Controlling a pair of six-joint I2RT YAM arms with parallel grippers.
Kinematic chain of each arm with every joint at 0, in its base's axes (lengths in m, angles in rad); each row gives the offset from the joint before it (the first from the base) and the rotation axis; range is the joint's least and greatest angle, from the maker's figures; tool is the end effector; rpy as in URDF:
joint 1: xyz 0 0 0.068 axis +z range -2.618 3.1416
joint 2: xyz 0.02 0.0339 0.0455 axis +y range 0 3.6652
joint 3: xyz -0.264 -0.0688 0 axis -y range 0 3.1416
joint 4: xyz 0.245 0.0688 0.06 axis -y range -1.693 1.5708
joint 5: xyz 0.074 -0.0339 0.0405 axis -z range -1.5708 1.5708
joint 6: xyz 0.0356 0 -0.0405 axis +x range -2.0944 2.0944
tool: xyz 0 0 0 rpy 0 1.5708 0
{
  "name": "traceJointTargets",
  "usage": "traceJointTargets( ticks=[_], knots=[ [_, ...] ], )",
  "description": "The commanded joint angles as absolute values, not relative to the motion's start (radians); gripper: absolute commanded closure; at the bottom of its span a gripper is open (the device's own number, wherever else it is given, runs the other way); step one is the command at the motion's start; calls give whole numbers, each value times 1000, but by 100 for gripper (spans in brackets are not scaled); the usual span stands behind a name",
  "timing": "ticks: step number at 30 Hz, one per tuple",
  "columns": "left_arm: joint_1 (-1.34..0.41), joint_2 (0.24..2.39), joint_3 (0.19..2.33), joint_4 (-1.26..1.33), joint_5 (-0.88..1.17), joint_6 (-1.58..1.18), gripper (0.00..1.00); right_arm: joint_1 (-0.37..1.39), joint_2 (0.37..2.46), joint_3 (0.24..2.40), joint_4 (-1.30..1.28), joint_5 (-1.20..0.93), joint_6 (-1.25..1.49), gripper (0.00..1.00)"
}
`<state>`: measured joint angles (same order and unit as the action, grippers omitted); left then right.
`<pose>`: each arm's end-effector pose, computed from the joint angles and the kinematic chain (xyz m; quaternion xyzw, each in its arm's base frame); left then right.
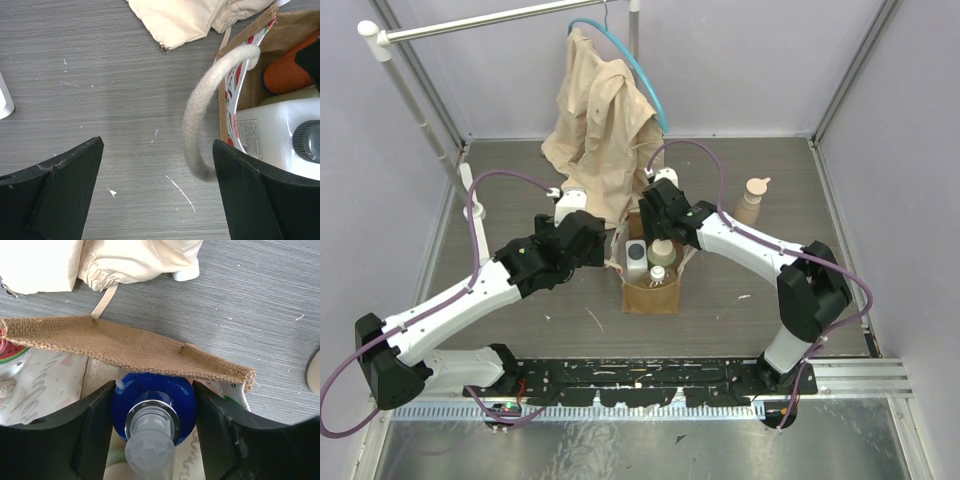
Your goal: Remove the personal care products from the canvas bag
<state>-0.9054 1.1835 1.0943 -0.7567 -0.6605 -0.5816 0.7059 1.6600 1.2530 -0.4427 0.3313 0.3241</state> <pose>0.1637 -0.1732 0.3194 0.0291 0.8915 -0.0038 0.4521 0.2840 0.2269 0.2537 -0.1180 0.9172 0.0371 0.3788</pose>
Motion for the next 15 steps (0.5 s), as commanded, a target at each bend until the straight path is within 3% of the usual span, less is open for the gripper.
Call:
traceJointTargets(
  ticks=[1, 8, 15],
  knots=[
    [-900, 1173, 1088, -774, -664, -601, 2, 691, 1679, 1282, -443, 371, 315, 41],
    [-899, 1160, 1087, -787, -669, -607, 2, 691, 1590, 1336, -492, 386, 310, 54],
    [-900, 1168, 1087, -777, -658, -613, 2, 691, 1426, 1434, -505, 378, 262, 56]
  ],
)
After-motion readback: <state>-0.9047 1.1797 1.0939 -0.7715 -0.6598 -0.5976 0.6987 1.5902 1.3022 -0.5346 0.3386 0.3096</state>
